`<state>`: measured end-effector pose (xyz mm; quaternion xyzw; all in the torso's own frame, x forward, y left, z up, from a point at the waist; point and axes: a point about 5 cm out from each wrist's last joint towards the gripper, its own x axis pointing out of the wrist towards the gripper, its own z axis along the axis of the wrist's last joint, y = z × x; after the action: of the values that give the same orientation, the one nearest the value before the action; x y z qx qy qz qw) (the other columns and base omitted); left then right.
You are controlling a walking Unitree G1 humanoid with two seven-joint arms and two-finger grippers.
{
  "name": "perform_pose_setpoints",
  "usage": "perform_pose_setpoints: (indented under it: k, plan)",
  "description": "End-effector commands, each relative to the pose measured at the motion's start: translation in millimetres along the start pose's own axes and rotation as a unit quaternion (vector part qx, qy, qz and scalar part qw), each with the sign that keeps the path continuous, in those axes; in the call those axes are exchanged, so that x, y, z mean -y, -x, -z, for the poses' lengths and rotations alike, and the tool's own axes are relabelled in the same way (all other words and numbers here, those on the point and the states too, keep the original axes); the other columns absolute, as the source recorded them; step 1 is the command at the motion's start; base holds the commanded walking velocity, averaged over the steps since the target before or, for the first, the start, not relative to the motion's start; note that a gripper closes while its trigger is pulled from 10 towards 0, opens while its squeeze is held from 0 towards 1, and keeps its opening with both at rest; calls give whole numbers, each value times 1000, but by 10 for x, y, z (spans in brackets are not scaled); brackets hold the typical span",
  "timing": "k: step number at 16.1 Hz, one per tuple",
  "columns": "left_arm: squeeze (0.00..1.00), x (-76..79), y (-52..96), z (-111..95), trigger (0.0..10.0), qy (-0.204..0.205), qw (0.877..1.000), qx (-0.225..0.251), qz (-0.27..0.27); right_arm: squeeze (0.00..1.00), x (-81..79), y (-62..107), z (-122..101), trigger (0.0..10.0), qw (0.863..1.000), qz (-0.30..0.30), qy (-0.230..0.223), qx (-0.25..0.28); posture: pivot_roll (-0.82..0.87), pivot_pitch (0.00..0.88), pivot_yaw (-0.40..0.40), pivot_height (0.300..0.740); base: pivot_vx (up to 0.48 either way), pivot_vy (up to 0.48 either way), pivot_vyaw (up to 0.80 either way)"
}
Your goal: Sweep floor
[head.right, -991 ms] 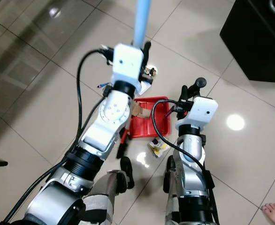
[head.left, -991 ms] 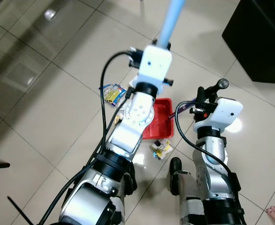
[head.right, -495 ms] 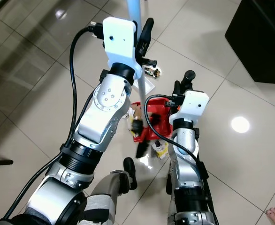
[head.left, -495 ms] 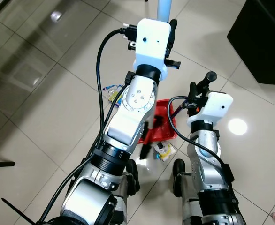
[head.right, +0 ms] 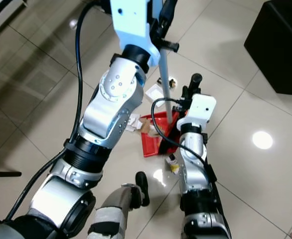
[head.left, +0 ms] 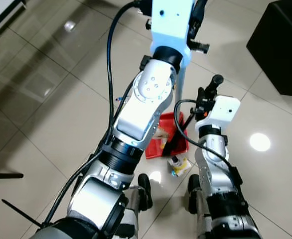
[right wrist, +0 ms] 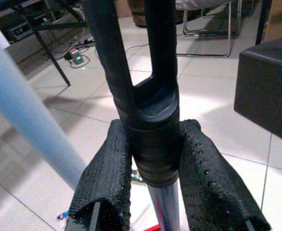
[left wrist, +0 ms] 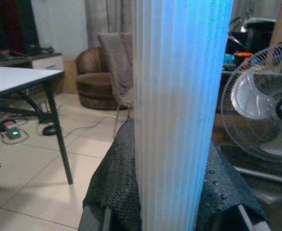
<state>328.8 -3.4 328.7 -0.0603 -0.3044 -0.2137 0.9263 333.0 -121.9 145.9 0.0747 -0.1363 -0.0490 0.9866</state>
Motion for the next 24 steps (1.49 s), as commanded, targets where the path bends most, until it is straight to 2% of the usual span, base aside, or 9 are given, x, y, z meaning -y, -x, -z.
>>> perform_pose_setpoints:
  k: [1,5,10,12,14,16,17,18,24]
  plan:
    - [0,328,-32,-133,10000,88,995,35,23,0,-1,279,523,10000,990,16,-38,-135,69,352,257,740,0,0,0]
    - [0,338,-148,-235,10000,54,996,58,48,0,60,149,487,10000,991,22,-38,-124,65,286,249,740,0,0,0]
    - [0,237,-230,-301,10000,22,996,82,27,0,151,7,426,10000,991,38,-58,-112,57,219,234,740,0,0,0]
    - [0,-338,-230,-486,10000,-5,996,89,-3,0,168,-74,377,10000,992,37,-65,-103,61,201,226,740,0,0,0]
    - [0,-516,-197,-466,10000,-28,996,81,-25,0,179,-111,342,10000,993,36,-64,-96,59,193,222,740,0,0,0]
    - [0,-902,-58,-368,10000,-68,993,53,-79,0,253,-205,250,10000,994,37,-66,-80,55,177,204,740,0,0,0]
    - [0,-996,-13,-366,10000,-82,991,49,-93,0,275,-227,228,10000,994,37,-64,-77,54,172,194,740,0,0,0]
    - [0,-1217,104,-382,10000,-118,984,38,-129,0,326,-274,177,10000,995,35,-57,-69,51,165,179,740,0,0,0]
    - [0,-1510,257,-301,10000,-181,966,14,-185,0,404,-359,79,10000,997,22,-43,-59,31,118,131,740,0,0,0]
